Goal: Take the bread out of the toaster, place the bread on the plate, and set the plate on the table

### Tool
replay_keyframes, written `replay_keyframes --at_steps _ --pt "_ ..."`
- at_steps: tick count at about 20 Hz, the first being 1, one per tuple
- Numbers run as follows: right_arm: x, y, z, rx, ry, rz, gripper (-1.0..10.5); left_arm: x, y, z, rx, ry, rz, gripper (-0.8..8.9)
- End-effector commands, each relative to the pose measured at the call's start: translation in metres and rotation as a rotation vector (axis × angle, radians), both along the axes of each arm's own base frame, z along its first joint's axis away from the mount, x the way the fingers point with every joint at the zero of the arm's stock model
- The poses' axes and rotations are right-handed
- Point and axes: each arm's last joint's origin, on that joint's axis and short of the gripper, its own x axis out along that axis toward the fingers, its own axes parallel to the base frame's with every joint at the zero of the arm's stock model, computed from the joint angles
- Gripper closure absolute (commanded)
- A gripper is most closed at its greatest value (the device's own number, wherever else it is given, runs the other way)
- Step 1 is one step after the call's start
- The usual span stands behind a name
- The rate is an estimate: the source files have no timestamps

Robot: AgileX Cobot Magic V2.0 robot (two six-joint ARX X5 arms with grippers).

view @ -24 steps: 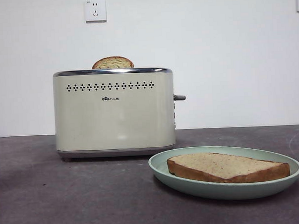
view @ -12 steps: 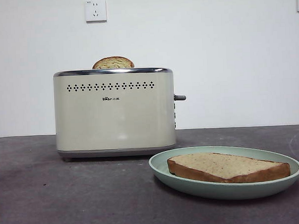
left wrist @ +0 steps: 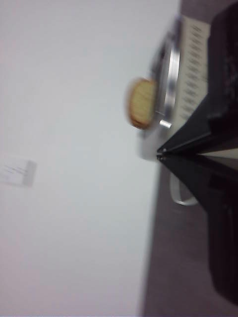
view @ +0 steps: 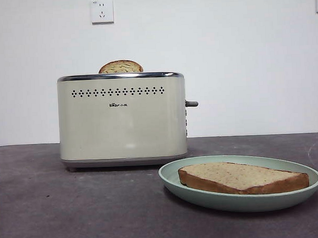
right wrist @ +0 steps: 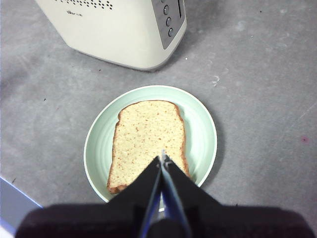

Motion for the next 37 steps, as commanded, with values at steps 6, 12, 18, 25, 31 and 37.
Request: replay_keyframes --at_steps 6,12,18,25,31,37 --pt "0.0 0.0 0.0 0.0 -0.007 0.002 9.5 0.008 0.005 -0.043 -0.042 0.256 0.147 8.16" --pt "0.0 0.0 0.0 0.001 -0.006 0.003 9.5 0.006 0.006 -0.057 0.041 0.401 0.198 8.16" --pt "0.0 0.0 0.0 0.001 -0.006 0.003 9.5 0.006 0.004 -0.057 0.102 0.395 0.132 8.16" --pt "0.0 0.0 0.0 0.001 -0.006 0.003 9.5 0.006 0.005 -0.057 0.102 0.394 0.14 8.16" --pt "0.0 0.0 0.0 0.001 -0.006 0.003 9.5 0.006 0.005 -0.057 0.102 0.394 0.14 8.16" --pt "0.0 0.0 0.0 0.001 -0.006 0.003 9.5 0.006 0.005 -0.057 0.102 0.394 0.14 8.16"
